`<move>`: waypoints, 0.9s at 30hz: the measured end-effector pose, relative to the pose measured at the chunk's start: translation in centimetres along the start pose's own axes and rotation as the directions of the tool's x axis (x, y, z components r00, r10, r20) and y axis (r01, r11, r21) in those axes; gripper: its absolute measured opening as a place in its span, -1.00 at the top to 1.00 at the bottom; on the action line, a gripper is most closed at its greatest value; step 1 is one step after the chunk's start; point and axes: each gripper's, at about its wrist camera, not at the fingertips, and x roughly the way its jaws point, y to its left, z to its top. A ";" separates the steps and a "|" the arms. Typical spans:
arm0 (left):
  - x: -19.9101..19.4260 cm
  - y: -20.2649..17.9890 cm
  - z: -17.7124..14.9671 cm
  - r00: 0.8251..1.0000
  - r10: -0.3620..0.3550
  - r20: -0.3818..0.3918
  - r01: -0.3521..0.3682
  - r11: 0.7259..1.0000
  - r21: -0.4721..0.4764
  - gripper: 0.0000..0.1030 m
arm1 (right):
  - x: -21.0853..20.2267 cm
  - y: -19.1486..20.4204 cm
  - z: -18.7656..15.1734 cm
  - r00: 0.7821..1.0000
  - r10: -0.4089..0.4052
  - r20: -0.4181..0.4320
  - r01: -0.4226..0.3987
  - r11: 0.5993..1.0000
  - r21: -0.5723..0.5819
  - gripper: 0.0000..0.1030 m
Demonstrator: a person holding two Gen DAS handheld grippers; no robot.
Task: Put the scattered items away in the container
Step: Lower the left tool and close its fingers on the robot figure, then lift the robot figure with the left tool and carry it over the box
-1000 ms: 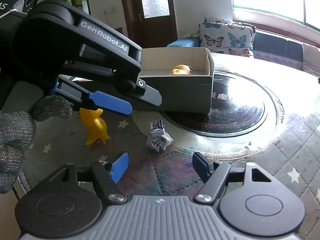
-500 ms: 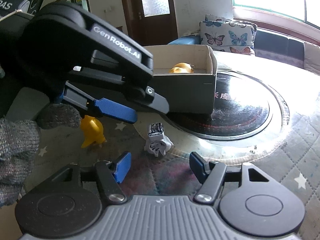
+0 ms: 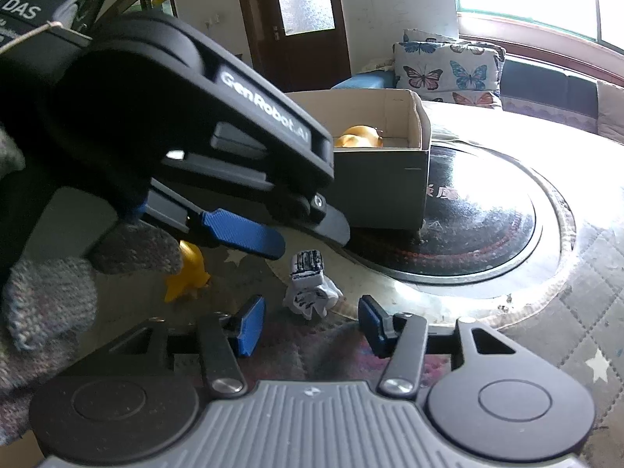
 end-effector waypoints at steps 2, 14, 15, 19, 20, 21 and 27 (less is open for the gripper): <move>0.2 -0.1 0.0 1.000 0.007 -0.007 -0.007 1.000 0.001 0.15 | 0.0 0.0 0.0 1.000 0.001 0.001 -0.001 1.000 -0.001 0.06; 1.2 -0.1 -0.3 0.999 0.031 -0.039 -0.031 0.999 -0.008 0.15 | 0.1 -0.1 0.0 1.000 0.007 0.006 -0.007 1.000 0.007 0.25; 1.3 0.0 -0.3 0.999 0.029 -0.043 -0.030 1.000 -0.009 0.15 | 0.1 -0.1 0.0 1.000 0.007 0.006 -0.007 1.000 0.008 0.27; 1.5 0.0 -0.4 0.999 0.029 -0.045 -0.030 0.999 -0.011 0.21 | 0.1 -0.2 0.0 1.000 0.006 0.003 -0.006 1.000 0.005 0.44; 1.5 0.0 -0.5 0.999 0.030 -0.045 -0.031 0.999 -0.010 0.24 | 0.1 -0.2 0.0 1.000 0.010 0.002 -0.010 1.000 0.007 0.47; 1.5 0.0 -0.5 0.999 0.031 -0.044 -0.032 0.999 -0.010 0.26 | 0.1 -0.2 0.0 1.000 0.012 0.001 -0.012 1.000 0.008 0.48; 1.2 0.0 -0.7 0.999 0.036 -0.032 -0.036 0.999 0.003 0.31 | 0.0 -0.1 0.1 1.000 0.008 0.005 -0.008 1.000 0.007 0.49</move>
